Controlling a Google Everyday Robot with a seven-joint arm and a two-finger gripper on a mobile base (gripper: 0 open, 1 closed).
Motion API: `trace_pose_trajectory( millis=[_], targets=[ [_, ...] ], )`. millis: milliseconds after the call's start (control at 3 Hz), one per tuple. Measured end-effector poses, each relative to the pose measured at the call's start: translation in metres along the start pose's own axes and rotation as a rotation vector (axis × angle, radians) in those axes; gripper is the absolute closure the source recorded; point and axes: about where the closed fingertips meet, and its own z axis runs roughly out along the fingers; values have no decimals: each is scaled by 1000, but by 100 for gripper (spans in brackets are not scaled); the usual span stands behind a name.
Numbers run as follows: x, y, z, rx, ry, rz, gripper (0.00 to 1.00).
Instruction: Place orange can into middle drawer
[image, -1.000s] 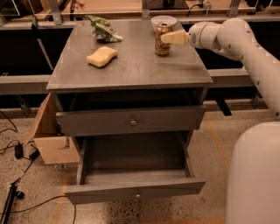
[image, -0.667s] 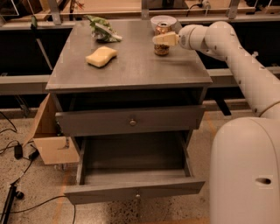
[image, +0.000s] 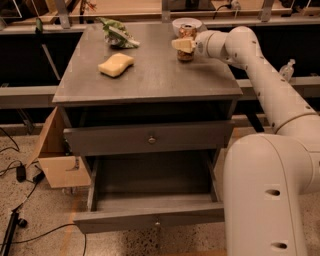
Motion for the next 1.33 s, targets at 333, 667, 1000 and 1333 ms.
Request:
trace_pose_trajectory(
  millis=[333,667,1000,1333],
  targets=[
    [-1,2,-1,-10,-16,-6,63],
    [-14,3,-29,-8,-36,-34,86],
    [-44,9,-87,25,-81,-54,100],
    [-72,35,-151,44,-135,-37,100]
  ],
)
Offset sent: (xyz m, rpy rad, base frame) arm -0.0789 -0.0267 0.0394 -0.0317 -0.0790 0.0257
